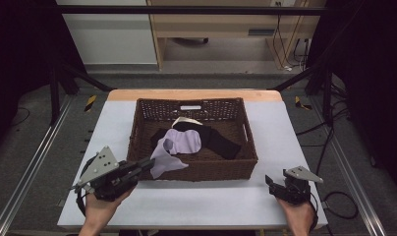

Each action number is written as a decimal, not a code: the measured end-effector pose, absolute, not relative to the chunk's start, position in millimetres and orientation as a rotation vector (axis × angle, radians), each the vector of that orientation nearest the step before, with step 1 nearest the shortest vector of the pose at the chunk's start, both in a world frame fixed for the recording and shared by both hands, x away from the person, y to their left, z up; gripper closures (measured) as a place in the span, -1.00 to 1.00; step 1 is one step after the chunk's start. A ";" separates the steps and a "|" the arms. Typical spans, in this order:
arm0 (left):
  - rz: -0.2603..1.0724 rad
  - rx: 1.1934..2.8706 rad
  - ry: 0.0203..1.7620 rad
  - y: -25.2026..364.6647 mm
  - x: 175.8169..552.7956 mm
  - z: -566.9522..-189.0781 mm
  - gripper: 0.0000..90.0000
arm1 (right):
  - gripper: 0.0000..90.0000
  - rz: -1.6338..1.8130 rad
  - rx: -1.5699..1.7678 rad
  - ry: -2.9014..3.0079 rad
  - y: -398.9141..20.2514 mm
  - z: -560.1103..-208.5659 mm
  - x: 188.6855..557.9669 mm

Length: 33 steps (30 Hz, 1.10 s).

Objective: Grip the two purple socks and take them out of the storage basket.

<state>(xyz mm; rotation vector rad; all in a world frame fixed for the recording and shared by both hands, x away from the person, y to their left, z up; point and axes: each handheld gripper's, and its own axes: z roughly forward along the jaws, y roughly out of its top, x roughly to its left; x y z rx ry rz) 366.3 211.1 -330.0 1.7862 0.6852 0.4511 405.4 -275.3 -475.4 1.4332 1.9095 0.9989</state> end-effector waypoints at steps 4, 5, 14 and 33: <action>0.434 1.806 0.685 212.8 359.3 -340.2 0.92 | -0.35 1.000 1.435 1.908 -274.9 -475.3 405.1; 0.426 1.813 0.688 213.6 357.4 -344.0 0.92 | -0.35 1.001 1.437 1.908 -274.8 -475.2 405.0; 0.362 1.895 0.711 211.1 352.1 -370.5 0.92 | -0.35 0.996 1.434 1.913 -275.2 -475.6 405.1; 0.258 2.110 0.783 181.9 370.1 -436.5 0.91 | -0.35 0.993 1.429 1.929 -274.9 -477.5 406.3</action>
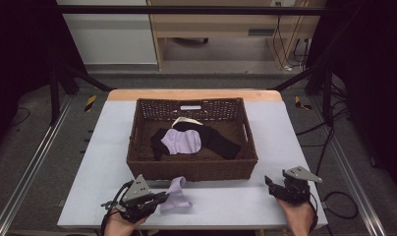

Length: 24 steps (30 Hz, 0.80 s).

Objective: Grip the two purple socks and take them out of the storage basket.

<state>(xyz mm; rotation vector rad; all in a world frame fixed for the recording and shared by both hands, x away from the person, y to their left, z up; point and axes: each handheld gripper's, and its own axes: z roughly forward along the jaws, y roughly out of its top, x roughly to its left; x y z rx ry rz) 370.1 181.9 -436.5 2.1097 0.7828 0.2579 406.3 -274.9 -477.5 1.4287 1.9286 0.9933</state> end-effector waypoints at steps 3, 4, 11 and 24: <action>0.263 2.139 0.782 177.5 372.1 -443.0 0.90 | -0.35 0.994 1.431 1.929 -274.9 -477.6 406.4; 0.265 2.142 0.783 176.6 372.5 -444.4 0.89 | -0.35 0.994 1.434 1.928 -275.2 -477.8 406.6; 0.301 2.138 0.804 175.8 373.7 -447.1 0.42 | -0.35 0.990 1.435 1.933 -275.7 -478.8 407.1; 0.344 2.022 0.816 188.2 369.9 -417.5 0.21 | -0.35 0.996 1.440 1.924 -276.3 -477.9 406.7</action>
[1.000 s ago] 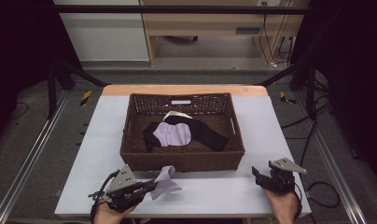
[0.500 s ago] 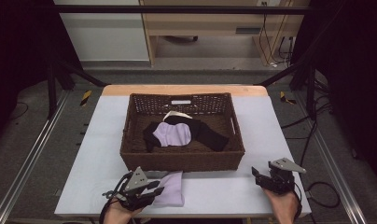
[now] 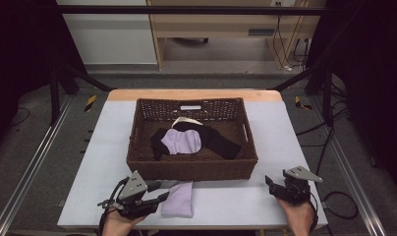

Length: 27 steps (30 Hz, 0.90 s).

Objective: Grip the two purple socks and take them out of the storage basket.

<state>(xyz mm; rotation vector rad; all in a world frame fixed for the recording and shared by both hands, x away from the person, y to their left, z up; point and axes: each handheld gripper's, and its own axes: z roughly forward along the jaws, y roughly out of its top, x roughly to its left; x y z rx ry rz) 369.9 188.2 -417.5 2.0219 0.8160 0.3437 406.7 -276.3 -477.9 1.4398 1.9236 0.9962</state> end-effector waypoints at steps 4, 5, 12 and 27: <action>0.407 1.968 0.796 191.3 372.1 -393.7 0.18 | -0.32 0.997 1.443 1.921 -275.5 -477.5 406.4; 0.418 1.958 0.793 191.4 372.9 -389.8 0.17 | -0.31 0.997 1.441 1.921 -275.5 -477.4 406.5; 0.482 1.905 0.775 193.1 384.0 -363.7 0.15 | -0.29 0.998 1.437 1.916 -275.6 -476.7 406.3; 0.551 1.897 0.791 163.7 453.7 -322.3 0.12 | -0.27 1.000 1.433 1.911 -275.4 -475.8 407.5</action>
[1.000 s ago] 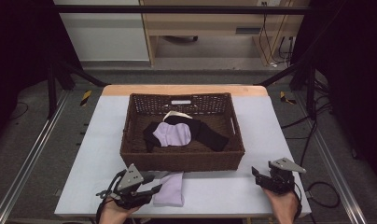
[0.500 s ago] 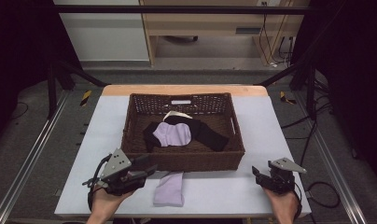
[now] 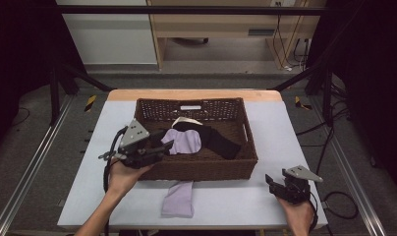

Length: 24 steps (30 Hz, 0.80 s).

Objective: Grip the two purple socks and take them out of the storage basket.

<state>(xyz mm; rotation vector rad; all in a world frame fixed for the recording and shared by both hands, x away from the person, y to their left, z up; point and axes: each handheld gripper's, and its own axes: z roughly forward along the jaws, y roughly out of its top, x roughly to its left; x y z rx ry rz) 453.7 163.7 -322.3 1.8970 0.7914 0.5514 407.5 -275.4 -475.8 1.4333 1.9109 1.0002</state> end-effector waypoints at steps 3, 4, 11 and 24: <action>0.559 1.903 0.799 158.4 463.9 -321.9 0.11 | -0.27 1.005 1.441 1.911 -275.1 -475.3 407.2; 0.567 1.906 0.801 155.9 468.2 -321.9 0.11 | -0.27 1.006 1.440 1.911 -275.3 -475.2 407.3; 0.629 1.918 0.834 139.9 499.7 -321.6 0.11 | -0.28 1.002 1.433 1.911 -275.2 -475.7 408.2; 0.644 1.899 0.982 117.3 552.6 -350.5 0.10 | -0.27 1.012 1.429 1.913 -274.7 -475.5 409.7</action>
